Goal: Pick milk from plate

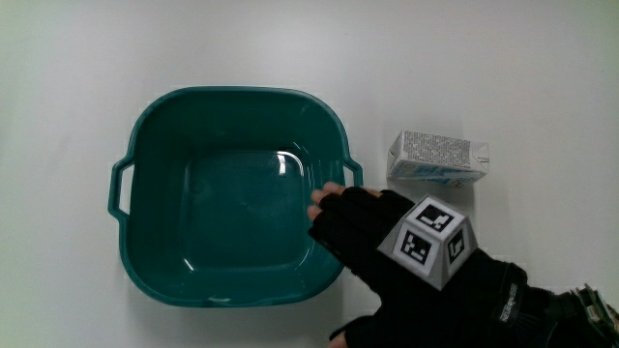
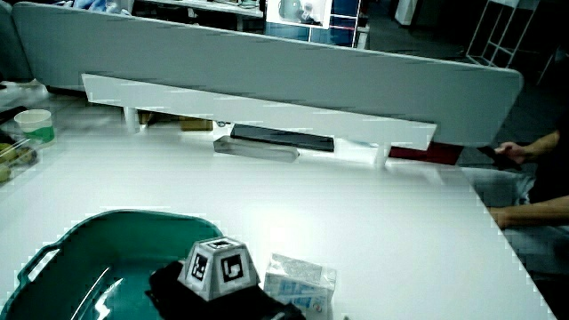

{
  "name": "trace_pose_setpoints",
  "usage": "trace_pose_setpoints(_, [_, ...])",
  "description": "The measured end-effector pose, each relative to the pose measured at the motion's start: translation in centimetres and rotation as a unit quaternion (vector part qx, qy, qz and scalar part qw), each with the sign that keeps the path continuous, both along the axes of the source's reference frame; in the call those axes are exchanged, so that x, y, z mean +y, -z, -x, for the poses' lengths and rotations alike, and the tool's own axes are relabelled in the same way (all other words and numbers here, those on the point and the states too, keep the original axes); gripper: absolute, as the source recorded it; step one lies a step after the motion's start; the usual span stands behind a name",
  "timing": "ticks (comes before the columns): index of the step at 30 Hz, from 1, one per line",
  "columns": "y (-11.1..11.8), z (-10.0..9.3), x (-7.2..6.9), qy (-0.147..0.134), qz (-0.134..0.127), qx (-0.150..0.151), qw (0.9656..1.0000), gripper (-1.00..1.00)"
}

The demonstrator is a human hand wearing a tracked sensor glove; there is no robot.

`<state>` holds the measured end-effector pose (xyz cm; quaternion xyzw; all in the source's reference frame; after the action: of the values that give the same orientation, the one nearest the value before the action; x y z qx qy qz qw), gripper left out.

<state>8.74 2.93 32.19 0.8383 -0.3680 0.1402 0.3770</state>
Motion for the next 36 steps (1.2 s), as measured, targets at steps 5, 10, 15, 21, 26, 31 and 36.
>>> trace_pose_setpoints(5, [-0.3,-1.1,-1.3,-0.022,0.003,0.006,0.9997,0.0])
trace_pose_setpoints(10, [-0.9,-2.1,-2.4,-0.042,0.015,0.006,0.999,0.0])
trace_pose_setpoints(15, [-0.9,-2.9,-3.3,-0.058,0.016,0.007,0.9982,0.0])
trace_pose_setpoints(21, [-1.6,-4.1,-4.5,-0.083,0.02,0.016,0.9962,0.0])
trace_pose_setpoints(26, [-2.2,-5.1,-5.4,-0.103,0.044,0.008,0.9937,0.0])
trace_pose_setpoints(31, [-3.2,-6.3,-6.4,-0.118,0.042,0.023,0.9918,0.0])
trace_pose_setpoints(36, [-3.9,-7.4,-7.3,-0.144,0.06,0.029,0.9874,0.0])
